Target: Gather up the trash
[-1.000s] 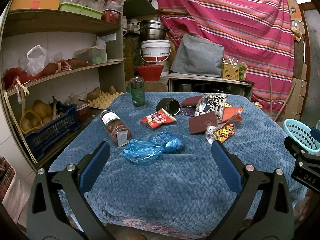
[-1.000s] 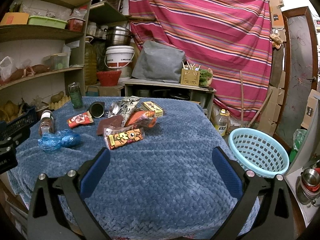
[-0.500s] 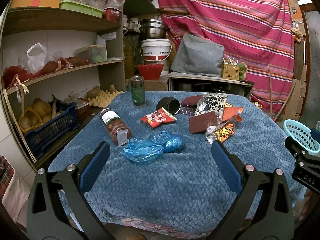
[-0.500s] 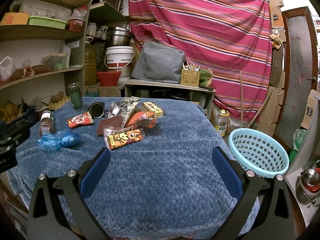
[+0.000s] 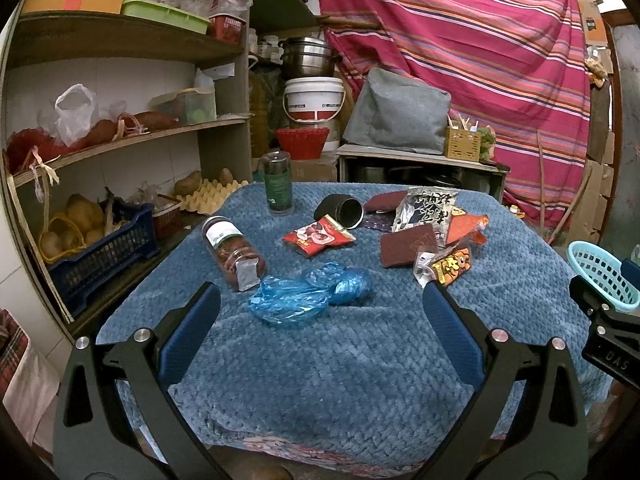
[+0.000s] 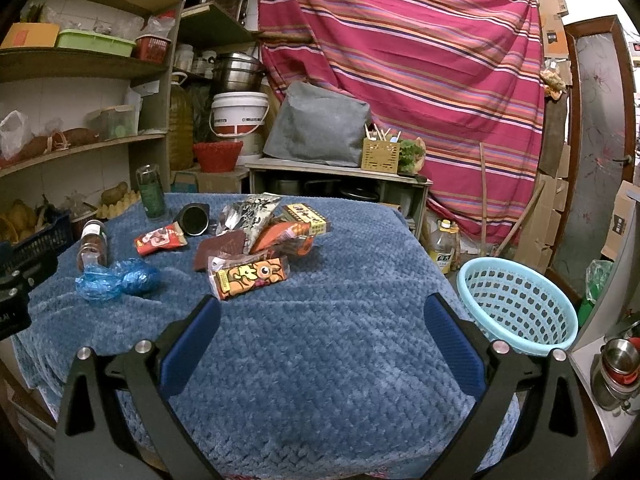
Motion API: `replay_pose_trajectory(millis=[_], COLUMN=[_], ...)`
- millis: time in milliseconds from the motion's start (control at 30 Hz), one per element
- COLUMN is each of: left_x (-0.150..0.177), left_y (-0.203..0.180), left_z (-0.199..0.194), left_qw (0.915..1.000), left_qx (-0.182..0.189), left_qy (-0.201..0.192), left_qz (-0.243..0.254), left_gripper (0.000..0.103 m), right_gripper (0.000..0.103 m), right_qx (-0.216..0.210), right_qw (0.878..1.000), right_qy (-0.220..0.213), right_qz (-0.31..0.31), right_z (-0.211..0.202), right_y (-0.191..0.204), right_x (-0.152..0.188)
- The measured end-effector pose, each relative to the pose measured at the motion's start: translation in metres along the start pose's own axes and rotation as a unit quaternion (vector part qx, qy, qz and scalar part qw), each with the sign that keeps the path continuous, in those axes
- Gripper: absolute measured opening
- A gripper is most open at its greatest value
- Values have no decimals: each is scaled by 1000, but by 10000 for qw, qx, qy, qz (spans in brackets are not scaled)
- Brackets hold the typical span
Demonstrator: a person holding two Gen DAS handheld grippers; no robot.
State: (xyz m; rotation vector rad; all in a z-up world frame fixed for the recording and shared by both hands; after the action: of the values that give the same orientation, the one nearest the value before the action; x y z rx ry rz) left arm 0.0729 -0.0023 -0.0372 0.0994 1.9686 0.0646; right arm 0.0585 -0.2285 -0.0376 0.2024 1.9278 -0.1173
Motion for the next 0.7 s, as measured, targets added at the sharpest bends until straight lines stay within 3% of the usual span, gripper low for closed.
replay_pose_trajectory(millis=[367, 700], left_x=[-4, -41], left_y=[10, 28], left_z=[4, 16], left_qw=[10000, 9997], left_qx=[-86, -232], left_qy=[32, -112], left_qz=[-16, -61], left_gripper=[98, 98], right_gripper=[99, 99], right_qx=[-77, -20], right_qw=[9997, 9989], right_qy=[88, -318], right_qz=[235, 333], right_z=[9, 24], right_y=[-8, -21], right_x=[-6, -61])
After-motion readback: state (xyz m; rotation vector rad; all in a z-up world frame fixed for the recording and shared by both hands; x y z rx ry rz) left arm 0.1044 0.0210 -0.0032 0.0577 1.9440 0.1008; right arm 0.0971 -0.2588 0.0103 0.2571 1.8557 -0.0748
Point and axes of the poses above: each gripper's, at about its wrist camera, not at the fingertips, and z roughly the way its jaws point, y to its left, x to its underside, the point moved 8 cm from there along z, roughly the way its jaws point, and after that the axes turned 4 degrees about z, right-handed, at the moved point
